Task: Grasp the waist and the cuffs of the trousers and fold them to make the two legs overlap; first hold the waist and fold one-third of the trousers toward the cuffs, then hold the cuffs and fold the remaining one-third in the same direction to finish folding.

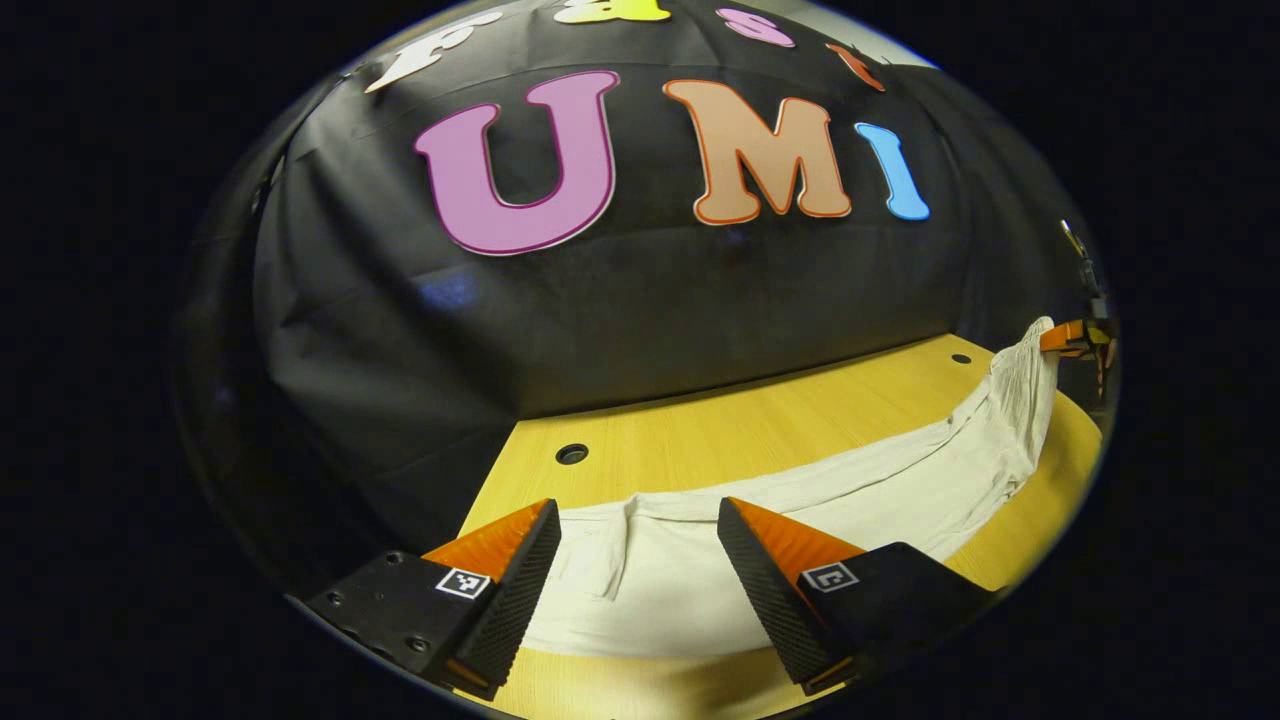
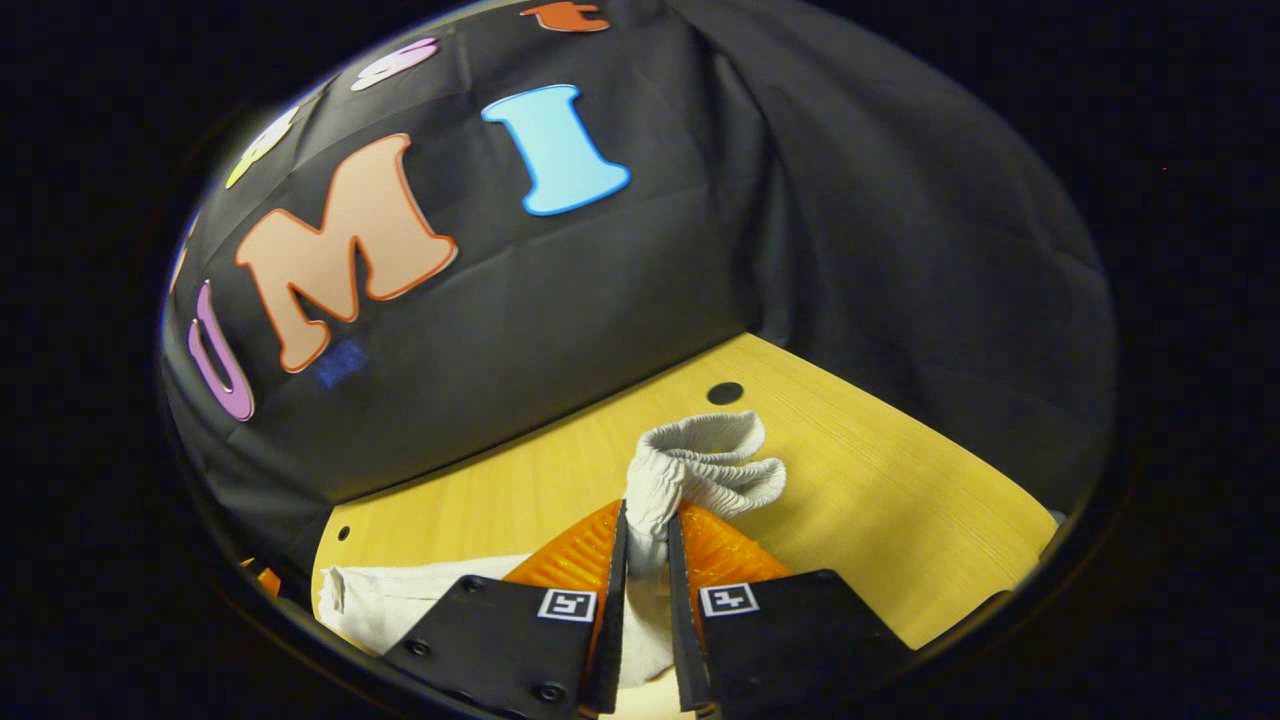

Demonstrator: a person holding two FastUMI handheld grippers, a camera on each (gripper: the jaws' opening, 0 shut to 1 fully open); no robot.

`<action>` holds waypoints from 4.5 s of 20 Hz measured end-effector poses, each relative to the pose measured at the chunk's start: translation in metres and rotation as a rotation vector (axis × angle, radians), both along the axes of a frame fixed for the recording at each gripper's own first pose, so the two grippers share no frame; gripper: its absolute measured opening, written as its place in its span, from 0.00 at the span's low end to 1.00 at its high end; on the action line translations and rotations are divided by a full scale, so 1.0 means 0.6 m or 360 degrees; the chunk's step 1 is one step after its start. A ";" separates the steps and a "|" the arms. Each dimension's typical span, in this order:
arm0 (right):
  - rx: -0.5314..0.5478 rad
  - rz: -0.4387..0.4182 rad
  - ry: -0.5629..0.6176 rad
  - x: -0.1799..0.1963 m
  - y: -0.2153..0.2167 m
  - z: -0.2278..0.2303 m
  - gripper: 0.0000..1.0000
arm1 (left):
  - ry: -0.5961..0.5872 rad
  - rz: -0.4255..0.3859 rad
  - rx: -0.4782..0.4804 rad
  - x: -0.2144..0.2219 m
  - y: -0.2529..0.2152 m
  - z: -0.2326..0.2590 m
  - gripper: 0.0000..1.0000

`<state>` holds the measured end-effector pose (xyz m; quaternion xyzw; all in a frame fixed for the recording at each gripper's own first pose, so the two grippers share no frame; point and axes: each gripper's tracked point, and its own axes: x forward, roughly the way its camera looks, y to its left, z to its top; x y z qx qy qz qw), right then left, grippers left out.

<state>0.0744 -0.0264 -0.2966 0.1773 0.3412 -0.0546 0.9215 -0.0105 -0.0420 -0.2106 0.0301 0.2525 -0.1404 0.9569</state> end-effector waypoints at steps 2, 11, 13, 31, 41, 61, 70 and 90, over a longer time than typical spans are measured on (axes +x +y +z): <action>0.0006 0.0052 -0.0038 0.005 0.031 0.022 0.24 | 0.0009 0.0037 -0.0021 -0.003 0.023 -0.003 0.96; -0.0046 0.0387 -0.0153 0.011 0.208 0.063 0.23 | 0.0049 0.0172 -0.0034 -0.019 0.121 -0.022 0.96; -0.0055 0.0493 -0.0166 0.006 0.255 0.059 0.23 | 0.0056 0.0193 -0.0029 -0.022 0.138 -0.026 0.96; -0.0528 0.1565 -0.0026 -0.128 0.497 -0.147 0.64 | 0.0250 0.0288 -0.0113 -0.045 0.241 -0.135 0.97; -0.0630 0.1498 0.0022 -0.156 0.477 -0.137 1.00 | 0.0522 0.0240 -0.0202 -0.043 0.227 -0.266 0.98; -0.0654 0.1335 0.0013 -0.145 0.370 -0.107 0.98 | 0.0689 0.0301 -0.0112 -0.028 0.268 -0.256 0.00; -0.0570 0.1205 -0.0020 -0.124 0.293 -0.093 0.98 | 0.0476 0.0262 -0.0116 0.002 0.208 -0.112 0.00; -0.0509 0.1002 -0.0014 -0.139 0.104 -0.091 0.98 | 0.0265 -0.0165 -0.0226 0.055 -0.129 0.070 0.00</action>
